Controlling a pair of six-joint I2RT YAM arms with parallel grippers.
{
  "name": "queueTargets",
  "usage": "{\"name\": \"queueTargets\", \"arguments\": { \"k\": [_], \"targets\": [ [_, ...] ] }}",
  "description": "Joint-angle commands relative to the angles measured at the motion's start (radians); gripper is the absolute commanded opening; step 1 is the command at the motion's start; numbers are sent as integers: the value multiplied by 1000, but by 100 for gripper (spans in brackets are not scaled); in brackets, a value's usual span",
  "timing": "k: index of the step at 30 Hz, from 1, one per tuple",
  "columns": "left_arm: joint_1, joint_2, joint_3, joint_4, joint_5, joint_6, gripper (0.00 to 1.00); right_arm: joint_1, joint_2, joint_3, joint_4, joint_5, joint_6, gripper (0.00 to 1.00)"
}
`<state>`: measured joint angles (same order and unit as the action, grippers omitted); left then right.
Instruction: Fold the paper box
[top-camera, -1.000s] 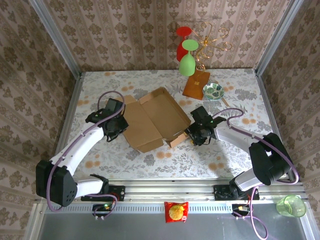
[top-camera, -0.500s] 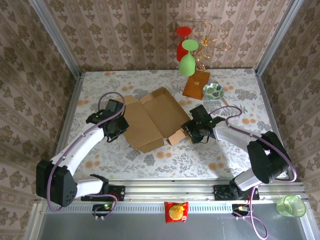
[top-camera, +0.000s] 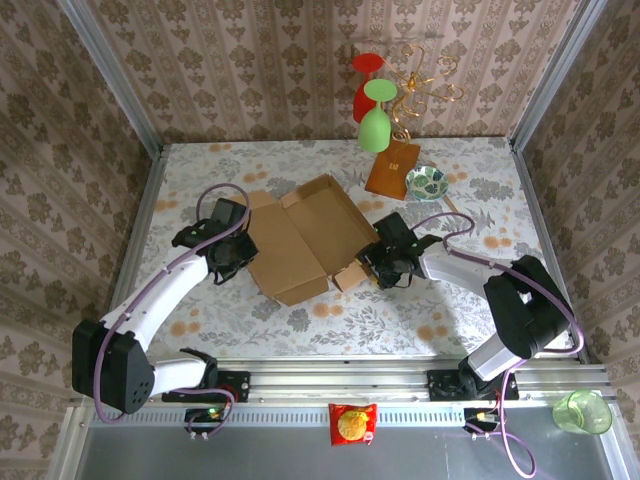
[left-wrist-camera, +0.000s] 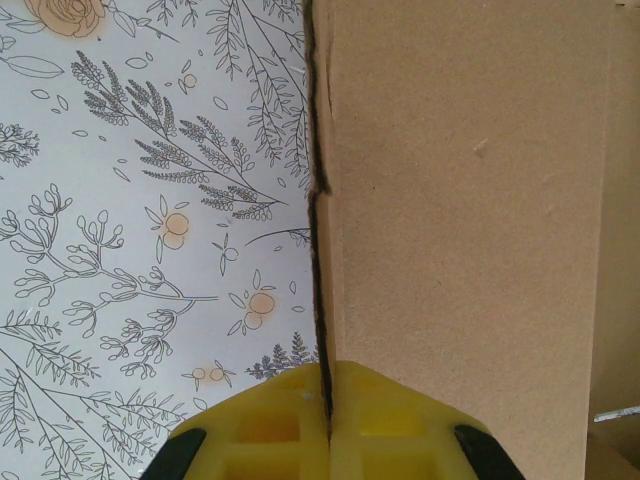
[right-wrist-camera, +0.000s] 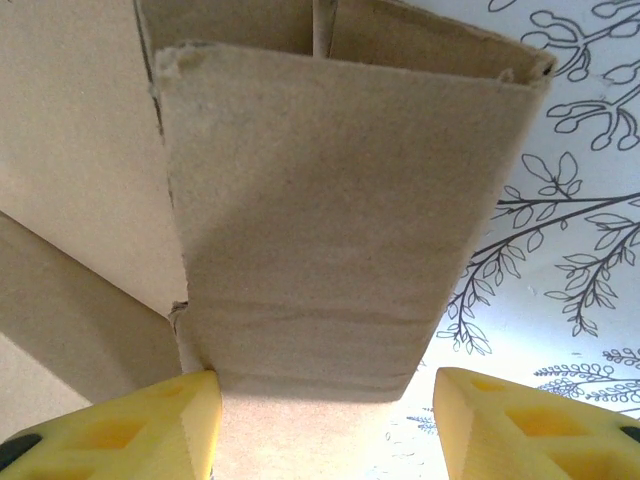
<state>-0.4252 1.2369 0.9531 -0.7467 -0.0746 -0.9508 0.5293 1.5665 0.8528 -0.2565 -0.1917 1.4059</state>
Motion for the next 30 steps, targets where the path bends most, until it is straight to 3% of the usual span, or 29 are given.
{"name": "queueTargets", "arguments": {
  "k": [1, 7, 17, 30],
  "targets": [
    [-3, -7, -10, -2, 24, -13, 0, 13, 16, 5, -15, -3, -32, 59],
    [0, -2, -14, 3, 30, -12, 0, 20, -9, -16, 6, 30, -45, 62],
    [6, 9, -14, 10, 49, -9, 0, 24, -74, -111, 288, 117, -81, 68],
    [9, 13, -13, 18, 58, -5, 0, 24, -81, -88, 324, 134, -30, 65]
  ]
}}
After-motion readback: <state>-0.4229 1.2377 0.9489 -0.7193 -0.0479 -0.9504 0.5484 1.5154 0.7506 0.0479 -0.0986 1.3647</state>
